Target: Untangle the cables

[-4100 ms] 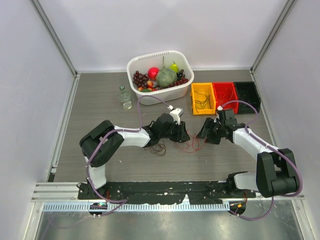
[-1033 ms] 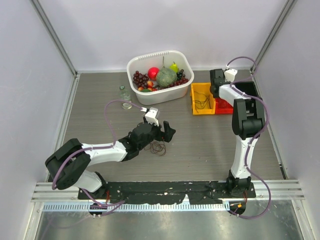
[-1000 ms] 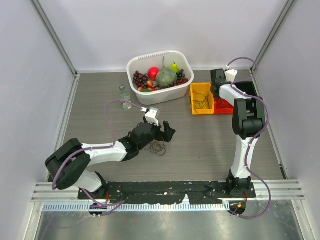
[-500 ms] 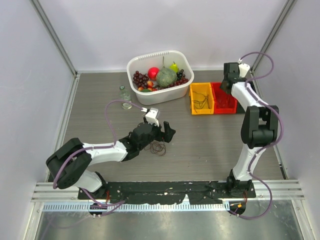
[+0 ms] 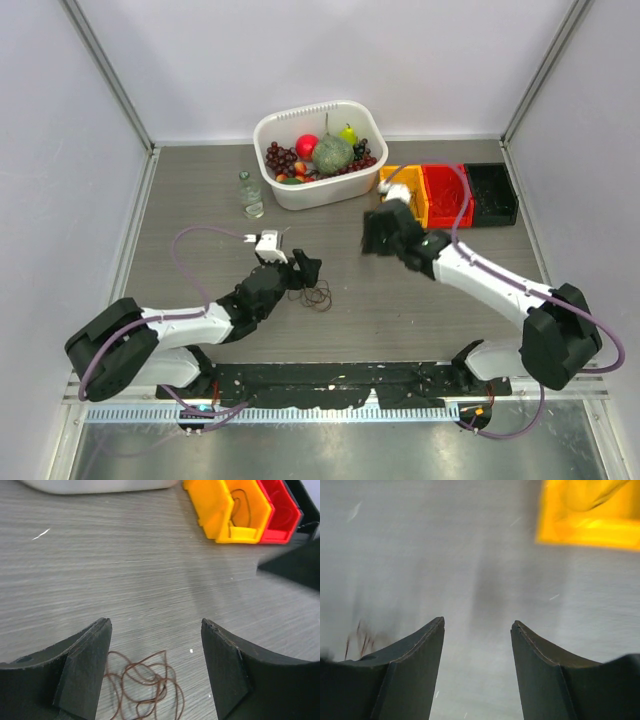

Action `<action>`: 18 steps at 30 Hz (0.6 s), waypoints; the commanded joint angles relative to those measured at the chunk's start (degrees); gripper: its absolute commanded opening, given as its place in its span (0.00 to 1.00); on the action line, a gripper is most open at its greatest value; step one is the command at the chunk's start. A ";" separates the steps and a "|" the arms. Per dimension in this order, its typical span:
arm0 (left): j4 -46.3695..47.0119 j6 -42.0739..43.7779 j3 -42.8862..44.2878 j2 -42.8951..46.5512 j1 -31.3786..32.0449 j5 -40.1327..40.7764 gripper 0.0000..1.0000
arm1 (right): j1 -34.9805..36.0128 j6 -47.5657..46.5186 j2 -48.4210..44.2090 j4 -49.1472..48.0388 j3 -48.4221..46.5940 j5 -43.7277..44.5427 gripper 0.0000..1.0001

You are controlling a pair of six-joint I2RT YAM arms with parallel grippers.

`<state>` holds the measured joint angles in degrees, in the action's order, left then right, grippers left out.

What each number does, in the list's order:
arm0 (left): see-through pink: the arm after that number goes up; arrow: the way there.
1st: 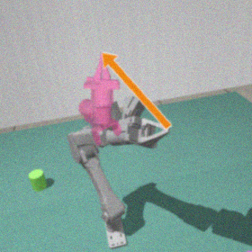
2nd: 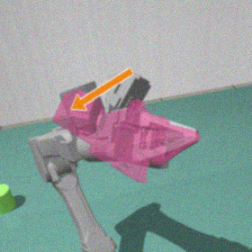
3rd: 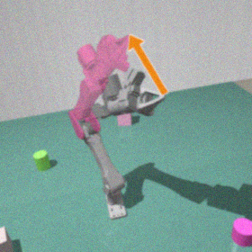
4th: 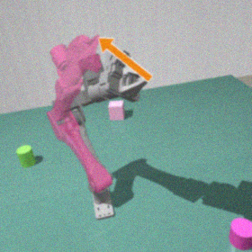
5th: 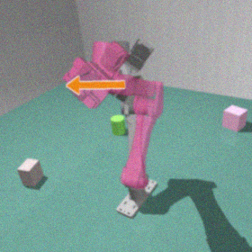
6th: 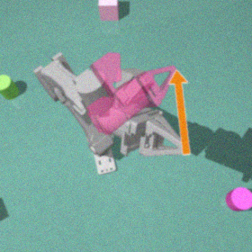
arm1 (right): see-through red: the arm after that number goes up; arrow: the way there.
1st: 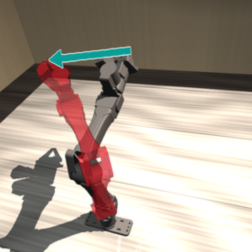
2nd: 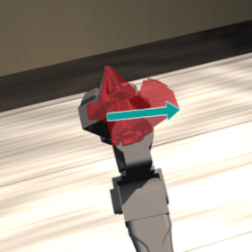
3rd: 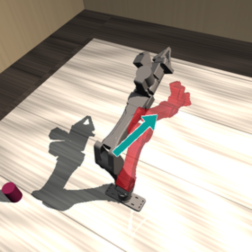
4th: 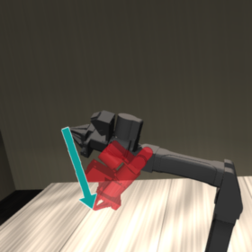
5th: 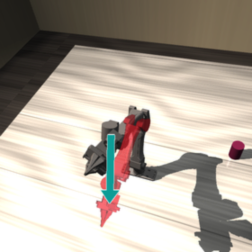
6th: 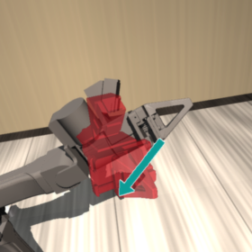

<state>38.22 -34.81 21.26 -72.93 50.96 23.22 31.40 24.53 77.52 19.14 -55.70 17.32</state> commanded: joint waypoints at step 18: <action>-6.85 -27.51 -1.66 -5.91 -0.77 7.55 0.59 | 11.05 21.43 9.76 -21.95 10.53 -20.05 0.59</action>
<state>31.88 -59.16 17.85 -77.19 50.50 31.40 42.41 44.21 87.88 0.25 -42.74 -3.18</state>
